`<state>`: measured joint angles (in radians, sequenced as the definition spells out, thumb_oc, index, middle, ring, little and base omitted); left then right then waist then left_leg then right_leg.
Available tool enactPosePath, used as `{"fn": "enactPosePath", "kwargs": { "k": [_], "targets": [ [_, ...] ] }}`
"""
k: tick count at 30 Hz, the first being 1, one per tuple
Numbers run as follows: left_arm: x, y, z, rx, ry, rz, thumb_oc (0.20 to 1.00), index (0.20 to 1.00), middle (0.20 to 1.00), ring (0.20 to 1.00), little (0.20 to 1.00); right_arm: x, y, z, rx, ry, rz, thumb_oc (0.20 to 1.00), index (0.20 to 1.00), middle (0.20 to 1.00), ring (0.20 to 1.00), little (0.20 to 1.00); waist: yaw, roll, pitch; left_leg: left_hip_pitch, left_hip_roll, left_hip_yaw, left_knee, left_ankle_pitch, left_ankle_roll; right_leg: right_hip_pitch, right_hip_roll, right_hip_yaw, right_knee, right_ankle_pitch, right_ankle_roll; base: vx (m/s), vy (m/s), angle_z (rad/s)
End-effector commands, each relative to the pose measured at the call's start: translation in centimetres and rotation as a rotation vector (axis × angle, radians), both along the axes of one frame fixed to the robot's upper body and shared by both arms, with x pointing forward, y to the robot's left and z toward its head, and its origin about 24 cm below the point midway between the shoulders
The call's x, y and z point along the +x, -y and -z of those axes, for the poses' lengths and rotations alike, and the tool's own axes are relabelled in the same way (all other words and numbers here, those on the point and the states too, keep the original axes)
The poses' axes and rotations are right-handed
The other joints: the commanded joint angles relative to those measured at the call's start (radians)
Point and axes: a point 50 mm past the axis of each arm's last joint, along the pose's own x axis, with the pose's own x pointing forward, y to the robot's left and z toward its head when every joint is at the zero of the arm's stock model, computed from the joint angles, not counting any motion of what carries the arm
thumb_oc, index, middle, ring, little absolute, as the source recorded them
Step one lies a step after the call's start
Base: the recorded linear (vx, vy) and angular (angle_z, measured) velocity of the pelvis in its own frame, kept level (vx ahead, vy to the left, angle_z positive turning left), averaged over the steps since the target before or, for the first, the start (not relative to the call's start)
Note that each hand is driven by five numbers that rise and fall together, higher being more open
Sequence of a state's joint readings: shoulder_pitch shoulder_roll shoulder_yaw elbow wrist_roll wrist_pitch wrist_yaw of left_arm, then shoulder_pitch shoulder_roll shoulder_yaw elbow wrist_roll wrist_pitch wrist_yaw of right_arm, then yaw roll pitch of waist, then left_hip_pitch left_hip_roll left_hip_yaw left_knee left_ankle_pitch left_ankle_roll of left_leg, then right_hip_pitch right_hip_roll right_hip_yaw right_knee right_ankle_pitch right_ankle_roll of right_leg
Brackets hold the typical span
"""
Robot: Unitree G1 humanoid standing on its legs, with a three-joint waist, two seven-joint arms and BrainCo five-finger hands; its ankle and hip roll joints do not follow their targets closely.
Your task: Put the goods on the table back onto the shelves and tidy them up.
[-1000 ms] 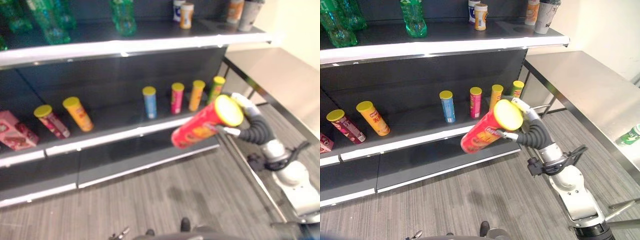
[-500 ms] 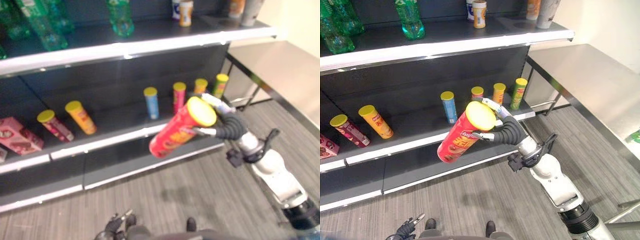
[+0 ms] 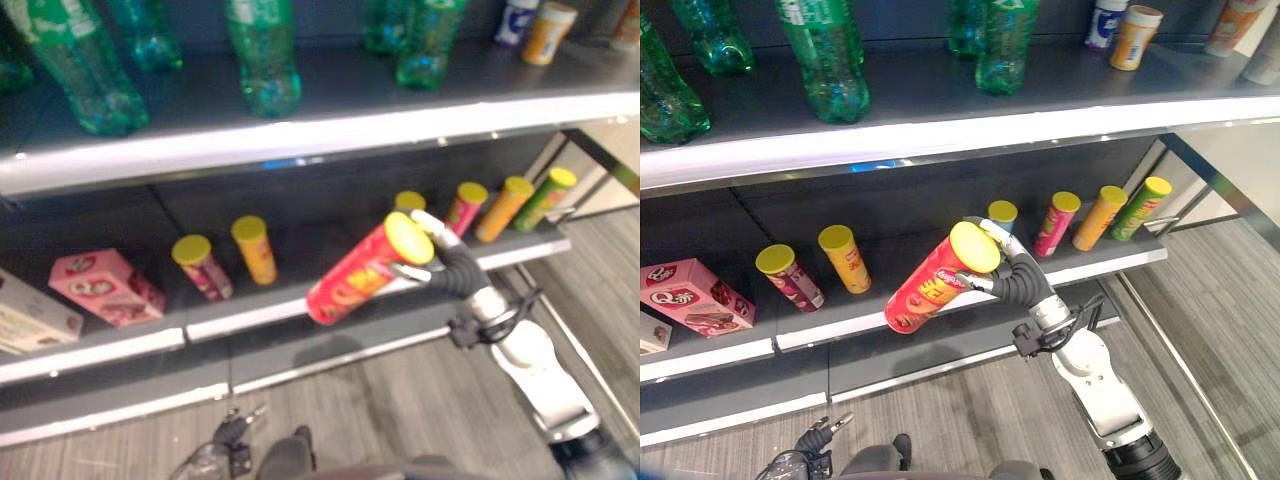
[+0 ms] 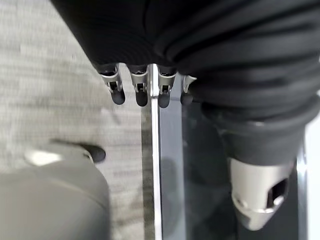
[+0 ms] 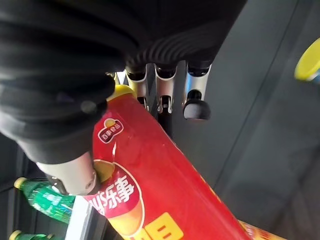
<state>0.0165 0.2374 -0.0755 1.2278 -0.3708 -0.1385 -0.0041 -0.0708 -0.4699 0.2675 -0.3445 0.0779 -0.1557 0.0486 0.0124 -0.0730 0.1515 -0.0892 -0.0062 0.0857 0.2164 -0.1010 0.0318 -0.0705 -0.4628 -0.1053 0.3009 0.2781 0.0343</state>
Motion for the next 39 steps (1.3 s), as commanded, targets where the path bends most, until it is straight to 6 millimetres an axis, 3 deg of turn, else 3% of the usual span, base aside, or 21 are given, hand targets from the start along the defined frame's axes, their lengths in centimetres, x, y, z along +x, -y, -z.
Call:
{"fn": "enactPosePath", "kwargs": {
  "k": [1, 3, 4, 5, 6, 9, 11, 12, 16, 23, 24, 32, 39],
  "targets": [
    [-1.5, 0.4, 0.4, -0.010, -0.052, 0.054, 1.000, 1.000, 1.000, 1.000, 1.000, -0.2, 0.9, -2.9, -0.017, 0.151, 0.002, 0.200, 0.200, 0.200, 0.200, 0.200, -0.034, 0.027, -0.008, 0.040, 0.090, -0.031, -0.142, 0.065, -0.047, 0.021, 0.160, -0.013, 0.028, -0.242, 0.038, 0.10, 0.263, -0.26],
    [-2.4, 0.4, 0.7, -0.021, -0.079, 0.046, 1.000, 1.000, 1.000, 1.000, 1.000, -0.4, 0.9, -3.1, -0.010, 0.161, -0.017, 0.200, 0.200, 0.200, 0.200, 0.200, -0.043, 0.016, 0.011, 0.089, 0.050, -0.017, -0.185, 0.069, -0.041, -0.004, 0.318, -0.023, -0.069, -0.313, 0.034, 0.08, 0.208, -0.27],
    [-2.2, 0.2, 0.6, -0.007, -0.079, 0.056, 1.000, 1.000, 1.000, 1.000, 1.000, -0.3, 0.7, -2.9, -0.015, 0.156, -0.030, 0.200, 0.200, 0.200, 0.200, 0.200, -0.051, -0.001, 0.019, 0.108, 0.026, -0.018, -0.199, 0.062, -0.035, -0.051, 0.392, -0.005, -0.121, -0.286, 0.037, 0.05, 0.144, -0.29],
    [-2.2, 0.2, 0.6, -0.007, -0.079, 0.056, 1.000, 1.000, 1.000, 1.000, 1.000, -0.3, 0.7, -2.9, -0.015, 0.156, -0.030, 0.200, 0.200, 0.200, 0.200, 0.200, -0.051, -0.001, 0.019, 0.109, 0.027, -0.017, -0.199, 0.062, -0.035, -0.051, 0.392, -0.005, -0.121, -0.286, 0.037, 0.09, 0.033, -0.33],
    [-2.0, 0.3, 0.6, -0.006, -0.074, 0.050, 1.000, 1.000, 1.000, 1.000, 1.000, -0.4, 0.9, -2.6, -0.007, 0.141, -0.022, 0.200, 0.200, 0.200, 0.200, 0.200, -0.053, -0.022, 0.012, 0.111, 0.003, -0.028, -0.187, 0.044, -0.029, 0.001, 0.412, 0.052, -0.192, -0.284, 0.042, 0.06, -0.020, -0.01],
    [-2.0, 0.5, 0.6, -0.014, -0.061, 0.012, 1.000, 1.000, 1.000, 1.000, 1.000, -0.5, 1.0, -2.3, 0.002, 0.129, -0.021, 0.200, 0.200, 0.200, 0.200, 0.200, -0.048, -0.029, -0.003, 0.118, -0.009, -0.032, -0.193, 0.045, -0.025, 0.030, 0.430, 0.083, -0.233, -0.266, 0.031, 0.10, -0.025, 0.32],
    [-2.2, 0.7, 0.7, -0.025, -0.055, -0.014, 1.000, 1.000, 1.000, 1.000, 1.000, -0.5, 1.1, -2.1, 0.001, 0.120, -0.014, 0.200, 0.200, 0.200, 0.200, 0.200, -0.043, -0.029, -0.014, 0.127, -0.009, -0.033, -0.204, 0.046, -0.025, 0.047, 0.431, 0.082, -0.258, -0.257, 0.030, 0.14, -0.049, 0.30],
    [-2.6, 1.7, 0.9, -0.063, -0.054, -0.028, 1.000, 1.000, 1.000, 1.000, 1.000, -0.7, 1.3, -1.3, -0.011, 0.086, -0.001, 0.200, 0.200, 0.200, 0.200, 0.200, -0.039, -0.028, -0.052, 0.148, -0.001, -0.031, -0.243, 0.049, -0.025, 0.090, 0.432, 0.074, -0.328, -0.246, 0.035, 0.15, -0.050, 0.08],
    [-3.2, 1.9, 1.1, -0.077, -0.066, -0.059, 1.000, 1.000, 1.000, 1.000, 1.000, -0.6, 0.7, -0.2, -0.022, 0.032, -0.021, 0.200, 0.200, 0.200, 0.200, 0.200, -0.032, -0.028, -0.071, 0.174, 0.009, -0.031, -0.270, 0.051, -0.031, 0.126, 0.436, 0.066, -0.381, -0.235, 0.043, 0.12, -0.043, 0.03],
    [-3.8, 2.3, 1.2, -0.101, -0.067, -0.126, 1.000, 1.000, 1.000, 1.000, 1.000, 0.4, -0.7, 2.1, -0.160, -0.028, -0.039, 0.200, 0.200, 0.200, 0.200, 0.200, -0.009, -0.024, -0.069, 0.194, 0.018, -0.042, -0.286, 0.049, -0.038, 0.148, 0.442, 0.056, -0.388, -0.260, 0.042, 0.07, -0.013, 0.03],
    [-4.0, 2.2, 1.2, -0.101, -0.069, -0.149, 1.000, 1.000, 1.000, 1.000, 1.000, 1.1, -1.1, 3.3, -0.218, -0.055, -0.017, 0.200, 0.200, 0.200, 0.200, 0.200, 0.002, -0.022, -0.068, 0.198, 0.019, -0.049, -0.293, 0.050, -0.040, 0.153, 0.442, 0.052, -0.388, -0.264, 0.041, 0.04, 0.001, 0.10],
    [-3.5, 2.3, 1.1, -0.083, -0.062, -0.112, 1.000, 1.000, 1.000, 1.000, 1.000, 4.5, -2.7, 6.4, -0.338, -0.120, 0.085, 0.200, 0.200, 0.200, 0.200, 0.200, 0.035, -0.018, -0.058, 0.192, 0.022, -0.074, -0.300, 0.053, -0.042, 0.153, 0.440, 0.042, -0.388, -0.273, 0.037, 0.04, 0.004, 0.09],
    [-2.5, 2.4, 0.9, -0.066, -0.037, -0.047, 1.000, 1.000, 1.000, 1.000, 1.000, 7.2, -4.1, 6.4, -0.422, -0.092, 0.141, 0.200, 0.200, 0.200, 0.200, 0.200, 0.068, -0.005, -0.023, 0.158, 0.017, -0.098, -0.304, 0.064, -0.043, 0.127, 0.433, 0.028, -0.388, -0.266, 0.039, -0.02, 0.004, 0.11]
  ]
}}
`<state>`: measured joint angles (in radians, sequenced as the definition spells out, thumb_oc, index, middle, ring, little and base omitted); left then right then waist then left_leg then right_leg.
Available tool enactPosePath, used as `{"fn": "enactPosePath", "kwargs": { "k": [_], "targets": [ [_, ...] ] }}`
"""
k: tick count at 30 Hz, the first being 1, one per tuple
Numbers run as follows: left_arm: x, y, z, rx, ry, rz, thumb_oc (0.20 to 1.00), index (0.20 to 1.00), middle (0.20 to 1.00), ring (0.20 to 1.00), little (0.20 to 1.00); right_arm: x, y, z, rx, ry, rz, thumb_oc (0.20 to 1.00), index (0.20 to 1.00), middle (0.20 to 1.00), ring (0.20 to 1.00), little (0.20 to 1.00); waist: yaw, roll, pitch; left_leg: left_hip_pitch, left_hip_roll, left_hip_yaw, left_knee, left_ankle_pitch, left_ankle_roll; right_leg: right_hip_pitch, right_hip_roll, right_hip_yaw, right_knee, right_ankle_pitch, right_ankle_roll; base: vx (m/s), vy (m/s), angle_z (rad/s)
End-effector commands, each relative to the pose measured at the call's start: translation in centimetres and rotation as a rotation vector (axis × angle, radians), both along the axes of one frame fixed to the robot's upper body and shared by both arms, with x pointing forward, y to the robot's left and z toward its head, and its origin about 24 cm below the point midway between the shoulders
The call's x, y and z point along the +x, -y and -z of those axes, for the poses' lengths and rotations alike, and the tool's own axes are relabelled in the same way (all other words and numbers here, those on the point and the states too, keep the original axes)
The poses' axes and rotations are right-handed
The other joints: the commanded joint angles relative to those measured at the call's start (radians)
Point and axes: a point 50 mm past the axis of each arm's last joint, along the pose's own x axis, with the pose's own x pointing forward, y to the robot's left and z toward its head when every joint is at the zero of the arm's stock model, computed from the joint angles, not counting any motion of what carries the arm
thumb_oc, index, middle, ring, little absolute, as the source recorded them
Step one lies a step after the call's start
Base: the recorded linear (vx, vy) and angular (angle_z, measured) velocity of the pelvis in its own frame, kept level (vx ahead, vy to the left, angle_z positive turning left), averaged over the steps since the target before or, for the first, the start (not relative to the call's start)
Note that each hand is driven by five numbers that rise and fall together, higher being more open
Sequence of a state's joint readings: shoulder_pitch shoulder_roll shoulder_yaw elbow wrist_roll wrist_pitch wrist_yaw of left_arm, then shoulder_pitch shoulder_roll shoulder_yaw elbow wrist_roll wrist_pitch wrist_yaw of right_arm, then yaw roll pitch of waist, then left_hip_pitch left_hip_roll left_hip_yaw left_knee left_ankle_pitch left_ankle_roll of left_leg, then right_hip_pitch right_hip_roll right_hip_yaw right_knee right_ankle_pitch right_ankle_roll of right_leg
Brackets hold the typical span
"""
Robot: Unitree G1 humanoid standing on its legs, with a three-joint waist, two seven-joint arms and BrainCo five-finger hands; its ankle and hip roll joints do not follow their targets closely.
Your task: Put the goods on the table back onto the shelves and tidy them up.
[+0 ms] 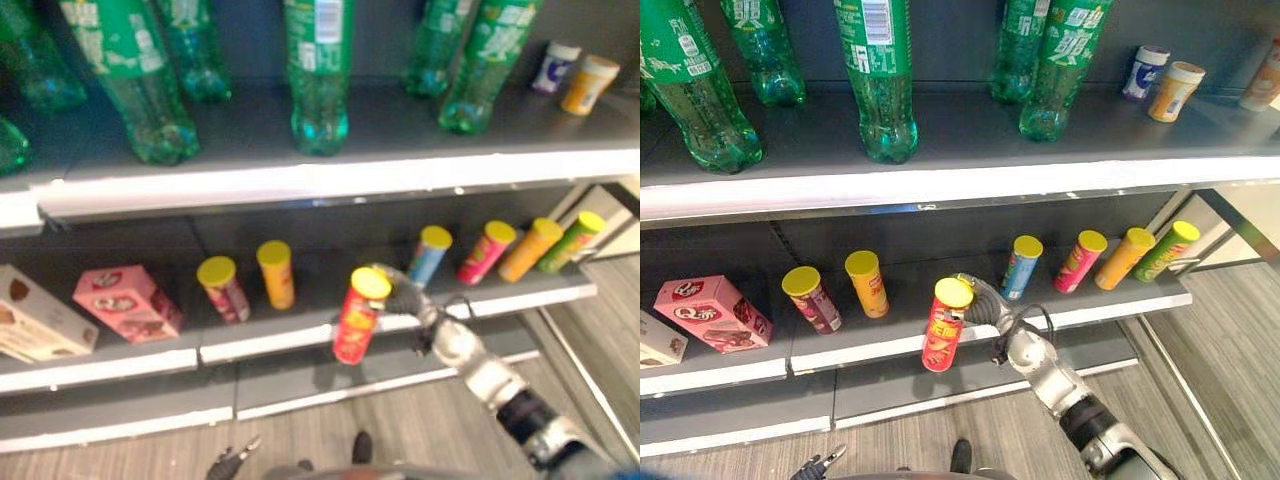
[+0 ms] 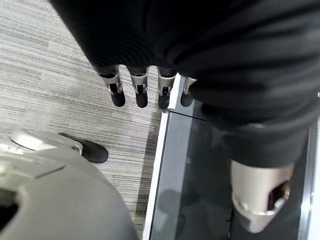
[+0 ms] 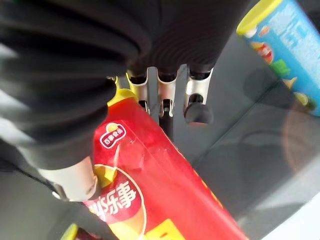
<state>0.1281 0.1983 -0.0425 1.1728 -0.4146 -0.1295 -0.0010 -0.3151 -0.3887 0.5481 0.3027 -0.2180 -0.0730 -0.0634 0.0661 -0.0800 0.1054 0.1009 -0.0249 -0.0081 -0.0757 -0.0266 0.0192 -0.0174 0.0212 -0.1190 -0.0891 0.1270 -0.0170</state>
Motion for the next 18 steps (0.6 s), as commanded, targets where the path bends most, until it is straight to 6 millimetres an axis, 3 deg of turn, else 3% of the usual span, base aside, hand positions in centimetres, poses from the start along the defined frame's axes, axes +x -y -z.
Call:
{"fn": "enactPosePath", "kwargs": {
  "k": [1, 12, 18],
  "targets": [
    [1.5, 1.3, 0.1, -0.010, 0.026, 0.059, 1.000, 1.000, 1.000, 1.000, 1.000, 3.3, -2.0, -4.5, 0.022, 0.208, 0.007, 0.200, 0.200, 0.200, 0.200, 0.200, 0.023, 0.006, 0.037, -0.048, 0.034, -0.013, -0.012, -0.004, -0.030, 0.061, -0.054, 0.036, 0.002, -0.110, 0.091, -0.06, -0.005, 0.25],
    [3.4, 1.6, -0.4, 0.010, 0.079, 0.123, 1.000, 1.000, 1.000, 1.000, 1.000, 7.1, -1.1, -6.9, -0.050, 0.321, 0.171, 0.200, 0.200, 0.200, 0.200, 0.200, 0.047, 0.040, 0.095, -0.125, 0.022, -0.045, -0.012, 0.021, -0.029, -0.005, -0.066, 0.016, 0.002, -0.091, 0.092, -0.06, 0.005, 0.10],
    [4.4, 1.9, -0.6, 0.014, 0.112, 0.137, 1.000, 1.000, 1.000, 1.000, 1.000, 7.9, 0.2, -7.6, -0.097, 0.387, 0.251, 0.200, 0.200, 0.200, 0.200, 0.200, 0.050, 0.056, 0.108, -0.151, 0.019, -0.049, -0.011, 0.028, -0.028, -0.028, -0.069, 0.014, 0.002, -0.085, 0.093, -0.03, 0.009, 0.02]
  ]
}}
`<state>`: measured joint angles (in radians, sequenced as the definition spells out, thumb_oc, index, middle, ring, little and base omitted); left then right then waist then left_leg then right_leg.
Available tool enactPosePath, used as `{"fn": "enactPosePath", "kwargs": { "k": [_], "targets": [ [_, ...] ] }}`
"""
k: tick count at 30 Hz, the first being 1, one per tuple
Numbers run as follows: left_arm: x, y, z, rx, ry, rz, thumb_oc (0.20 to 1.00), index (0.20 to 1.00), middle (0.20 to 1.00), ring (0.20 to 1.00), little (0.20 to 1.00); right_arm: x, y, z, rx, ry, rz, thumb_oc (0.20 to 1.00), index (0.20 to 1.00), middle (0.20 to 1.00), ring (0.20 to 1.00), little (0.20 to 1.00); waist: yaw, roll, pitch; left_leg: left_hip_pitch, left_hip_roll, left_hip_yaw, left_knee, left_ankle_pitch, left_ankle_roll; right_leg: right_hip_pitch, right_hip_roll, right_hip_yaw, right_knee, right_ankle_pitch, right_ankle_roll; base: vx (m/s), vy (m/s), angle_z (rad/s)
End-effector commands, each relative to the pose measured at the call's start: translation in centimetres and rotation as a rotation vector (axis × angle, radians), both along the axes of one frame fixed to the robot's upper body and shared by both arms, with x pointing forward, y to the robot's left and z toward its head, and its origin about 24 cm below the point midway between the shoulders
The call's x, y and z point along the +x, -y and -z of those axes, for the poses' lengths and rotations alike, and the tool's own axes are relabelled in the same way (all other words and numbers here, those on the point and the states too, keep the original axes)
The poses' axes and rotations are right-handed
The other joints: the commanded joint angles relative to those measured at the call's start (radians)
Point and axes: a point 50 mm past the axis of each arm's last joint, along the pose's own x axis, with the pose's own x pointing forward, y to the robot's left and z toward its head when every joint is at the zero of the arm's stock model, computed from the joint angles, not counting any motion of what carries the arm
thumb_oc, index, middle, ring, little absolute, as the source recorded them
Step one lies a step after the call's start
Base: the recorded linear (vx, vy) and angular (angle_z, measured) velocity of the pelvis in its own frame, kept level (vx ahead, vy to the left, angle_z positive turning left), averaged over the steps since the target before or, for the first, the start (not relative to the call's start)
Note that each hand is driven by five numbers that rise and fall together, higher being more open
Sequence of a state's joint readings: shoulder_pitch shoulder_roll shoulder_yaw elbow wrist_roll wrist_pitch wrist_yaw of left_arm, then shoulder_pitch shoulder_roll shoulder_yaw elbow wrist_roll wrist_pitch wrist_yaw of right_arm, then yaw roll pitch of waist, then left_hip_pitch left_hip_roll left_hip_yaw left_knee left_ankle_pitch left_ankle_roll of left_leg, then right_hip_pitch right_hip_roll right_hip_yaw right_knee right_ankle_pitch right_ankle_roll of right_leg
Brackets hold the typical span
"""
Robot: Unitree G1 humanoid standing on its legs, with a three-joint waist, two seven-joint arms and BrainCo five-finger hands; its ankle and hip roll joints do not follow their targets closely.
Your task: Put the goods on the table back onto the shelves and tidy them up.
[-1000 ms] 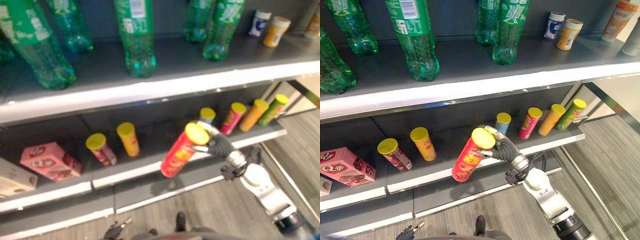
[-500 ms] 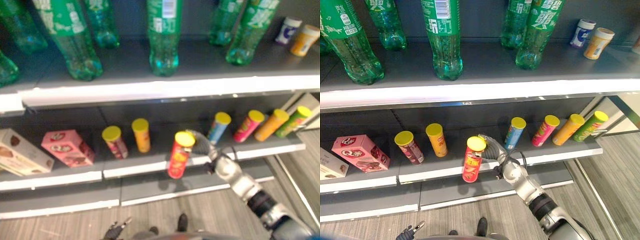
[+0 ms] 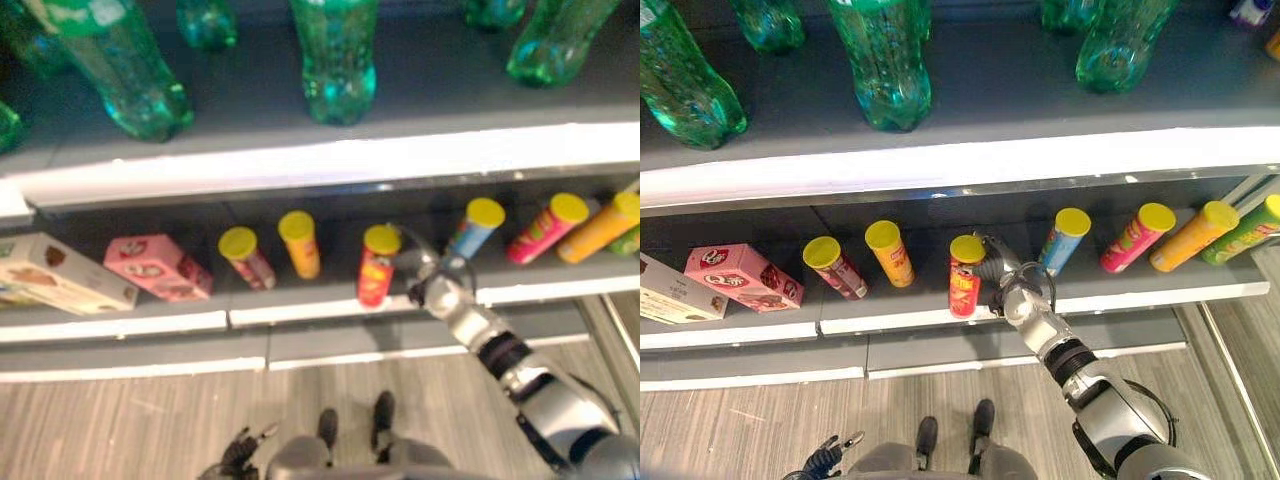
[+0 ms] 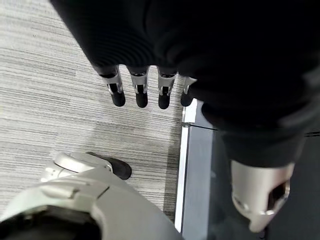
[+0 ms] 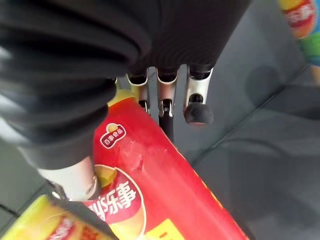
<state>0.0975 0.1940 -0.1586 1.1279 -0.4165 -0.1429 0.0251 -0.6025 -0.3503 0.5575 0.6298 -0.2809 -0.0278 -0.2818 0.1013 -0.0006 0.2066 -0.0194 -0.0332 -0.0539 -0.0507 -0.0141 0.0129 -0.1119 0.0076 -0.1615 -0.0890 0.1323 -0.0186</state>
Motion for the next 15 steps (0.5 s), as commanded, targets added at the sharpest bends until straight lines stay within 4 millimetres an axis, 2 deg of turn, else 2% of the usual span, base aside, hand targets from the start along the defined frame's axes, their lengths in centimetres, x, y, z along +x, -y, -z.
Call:
{"fn": "enactPosePath", "kwargs": {
  "k": [1, 4, 10, 15],
  "targets": [
    [2.4, 0.5, -0.5, 0.007, 0.067, 0.026, 1.000, 1.000, 1.000, 1.000, 1.000, 2.0, -0.8, -5.0, 0.015, 0.226, 0.020, 0.200, 0.200, 0.200, 0.200, 0.200, 0.014, -0.020, 0.010, -0.035, 0.026, -0.004, -0.036, 0.016, -0.021, 0.062, -0.056, 0.055, 0.002, -0.089, 0.094, -0.03, 0.006, 0.04],
    [3.2, 0.8, -0.7, 0.013, 0.094, 0.043, 1.000, 1.000, 1.000, 1.000, 1.000, 1.9, 0.1, -5.3, 0.003, 0.280, 0.067, 0.200, 0.200, 0.200, 0.200, 0.200, 0.011, -0.009, 0.014, -0.039, 0.023, -0.005, -0.036, 0.015, -0.020, 0.058, -0.059, 0.053, 0.002, -0.089, 0.096, -0.01, 0.007, 0.09],
    [4.0, 1.3, -1.0, 0.025, 0.129, 0.069, 1.000, 1.000, 1.000, 1.000, 1.000, 1.1, 0.7, -5.6, -0.034, 0.388, 0.104, 0.200, 0.200, 0.200, 0.200, 0.200, 0.011, 0.007, 0.016, -0.038, 0.020, -0.006, -0.037, 0.011, -0.018, 0.055, -0.062, 0.057, 0.002, -0.092, 0.099, 0.00, 0.002, 0.01],
    [4.6, 1.6, -1.3, 0.033, 0.157, 0.077, 1.000, 1.000, 1.000, 1.000, 1.000, 0.5, 0.1, -5.9, -0.034, 0.434, 0.079, 0.200, 0.200, 0.200, 0.200, 0.200, 0.008, 0.012, 0.021, -0.037, 0.020, -0.007, -0.037, 0.009, -0.017, 0.056, -0.064, 0.056, 0.002, -0.095, 0.100, 0.00, 0.000, 0.00]
  ]
}}
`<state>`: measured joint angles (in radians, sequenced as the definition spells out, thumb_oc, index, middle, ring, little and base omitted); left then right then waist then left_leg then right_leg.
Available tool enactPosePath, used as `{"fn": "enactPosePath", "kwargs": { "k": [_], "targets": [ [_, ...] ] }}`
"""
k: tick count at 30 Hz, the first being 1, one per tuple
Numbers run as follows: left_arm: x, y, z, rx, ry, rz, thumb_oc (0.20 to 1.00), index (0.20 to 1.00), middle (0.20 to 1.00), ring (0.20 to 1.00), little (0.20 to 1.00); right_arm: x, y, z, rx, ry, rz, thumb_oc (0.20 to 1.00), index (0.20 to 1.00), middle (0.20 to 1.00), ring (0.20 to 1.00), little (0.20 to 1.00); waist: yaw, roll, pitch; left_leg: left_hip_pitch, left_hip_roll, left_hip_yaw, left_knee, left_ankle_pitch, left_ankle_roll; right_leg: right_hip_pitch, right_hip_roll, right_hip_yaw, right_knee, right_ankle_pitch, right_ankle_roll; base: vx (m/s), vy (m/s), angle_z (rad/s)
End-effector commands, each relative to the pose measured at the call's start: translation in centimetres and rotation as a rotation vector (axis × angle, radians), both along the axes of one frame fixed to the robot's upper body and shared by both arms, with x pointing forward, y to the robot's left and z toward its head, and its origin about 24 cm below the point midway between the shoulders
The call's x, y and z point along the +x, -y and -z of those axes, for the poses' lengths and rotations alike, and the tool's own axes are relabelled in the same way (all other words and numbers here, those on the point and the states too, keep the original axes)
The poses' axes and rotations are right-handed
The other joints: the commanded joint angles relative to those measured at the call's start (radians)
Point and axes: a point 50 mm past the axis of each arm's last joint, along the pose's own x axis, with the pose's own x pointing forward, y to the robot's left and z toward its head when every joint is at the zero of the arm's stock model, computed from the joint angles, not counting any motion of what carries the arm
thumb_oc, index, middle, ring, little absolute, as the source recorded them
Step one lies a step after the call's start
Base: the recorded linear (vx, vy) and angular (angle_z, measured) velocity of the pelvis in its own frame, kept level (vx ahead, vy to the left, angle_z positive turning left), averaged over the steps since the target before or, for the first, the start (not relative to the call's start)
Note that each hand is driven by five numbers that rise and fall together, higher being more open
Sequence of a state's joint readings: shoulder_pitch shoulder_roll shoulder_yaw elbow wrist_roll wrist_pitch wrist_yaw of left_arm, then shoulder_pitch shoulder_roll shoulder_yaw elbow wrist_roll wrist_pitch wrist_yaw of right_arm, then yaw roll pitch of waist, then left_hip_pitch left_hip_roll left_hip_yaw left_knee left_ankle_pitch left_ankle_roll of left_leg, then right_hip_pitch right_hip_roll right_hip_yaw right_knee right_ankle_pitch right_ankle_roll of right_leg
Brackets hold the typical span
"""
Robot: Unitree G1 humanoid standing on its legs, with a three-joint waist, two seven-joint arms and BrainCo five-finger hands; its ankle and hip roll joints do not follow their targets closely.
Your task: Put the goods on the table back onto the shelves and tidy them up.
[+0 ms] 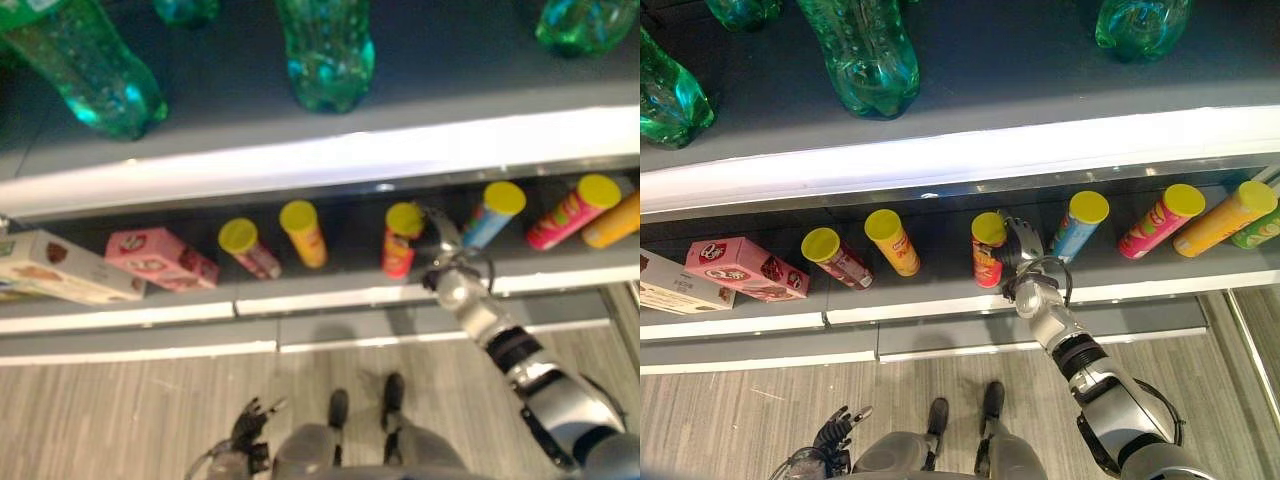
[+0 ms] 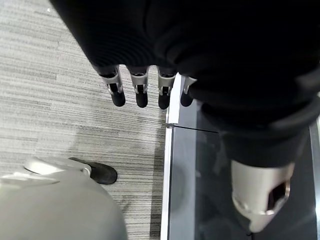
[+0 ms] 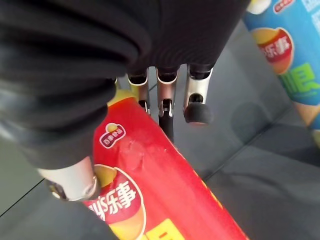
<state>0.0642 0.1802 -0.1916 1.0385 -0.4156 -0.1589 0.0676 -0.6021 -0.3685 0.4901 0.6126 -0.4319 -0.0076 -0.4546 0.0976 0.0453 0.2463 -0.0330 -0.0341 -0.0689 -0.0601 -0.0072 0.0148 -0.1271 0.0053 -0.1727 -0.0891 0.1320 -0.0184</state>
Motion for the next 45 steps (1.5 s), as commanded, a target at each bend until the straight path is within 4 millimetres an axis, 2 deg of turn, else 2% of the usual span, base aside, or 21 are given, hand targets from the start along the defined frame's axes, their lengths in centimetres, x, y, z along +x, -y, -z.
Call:
{"fn": "enactPosePath", "kwargs": {
  "k": [1, 14, 26, 31, 45],
  "targets": [
    [1.3, 0.3, -0.3, 0.027, 0.036, 0.042, 1.000, 1.000, 1.000, 1.000, 1.000, 0.1, -1.7, -4.1, 0.031, 0.219, -0.068, 0.200, 0.200, 0.200, 0.200, 0.200, 0.012, -0.034, -0.019, -0.023, 0.021, 0.008, -0.027, 0.002, -0.019, 0.071, -0.061, 0.067, 0.002, -0.094, 0.100, 0.00, 0.000, 0.00],
    [1.4, 0.6, -0.5, 0.058, 0.060, 0.063, 1.000, 1.000, 1.000, 1.000, 1.000, -0.6, -3.6, -3.2, 0.069, 0.229, -0.111, 0.200, 0.200, 0.200, 0.200, 0.200, 0.022, -0.011, -0.004, -0.037, 0.018, -0.005, -0.027, 0.007, -0.022, 0.061, -0.063, 0.056, 0.002, -0.097, 0.103, 0.00, 0.000, 0.00],
    [2.0, 0.7, -0.9, 0.078, 0.094, 0.087, 1.000, 1.000, 1.000, 1.000, 1.000, -0.8, -4.4, -2.8, 0.081, 0.225, -0.129, 0.200, 0.200, 0.200, 0.200, 0.200, 0.033, -0.008, -0.003, -0.047, 0.019, -0.014, -0.027, 0.007, -0.023, 0.052, -0.063, 0.048, 0.002, -0.099, 0.104, 0.00, 0.000, 0.00],
    [2.5, 0.8, -1.2, 0.086, 0.118, 0.100, 1.000, 1.000, 1.000, 1.000, 1.000, -0.2, -4.5, -3.2, 0.071, 0.238, -0.111, 0.200, 0.200, 0.200, 0.200, 0.200, 0.045, -0.003, 0.004, -0.064, 0.017, -0.024, -0.027, 0.013, -0.025, 0.038, -0.065, 0.037, 0.002, -0.097, 0.105, -0.01, -0.002, 0.05],
    [2.0, 0.6, -1.0, 0.094, 0.091, 0.113, 1.000, 1.000, 1.000, 1.000, 1.000, 0.9, -3.7, -3.9, 0.064, 0.249, -0.055, 0.200, 0.200, 0.200, 0.200, 0.200, 0.062, -0.001, -0.008, -0.074, 0.014, -0.040, -0.027, 0.012, -0.026, 0.036, -0.064, 0.023, 0.002, -0.102, 0.106, 0.00, -0.002, 0.04]
  ]
}}
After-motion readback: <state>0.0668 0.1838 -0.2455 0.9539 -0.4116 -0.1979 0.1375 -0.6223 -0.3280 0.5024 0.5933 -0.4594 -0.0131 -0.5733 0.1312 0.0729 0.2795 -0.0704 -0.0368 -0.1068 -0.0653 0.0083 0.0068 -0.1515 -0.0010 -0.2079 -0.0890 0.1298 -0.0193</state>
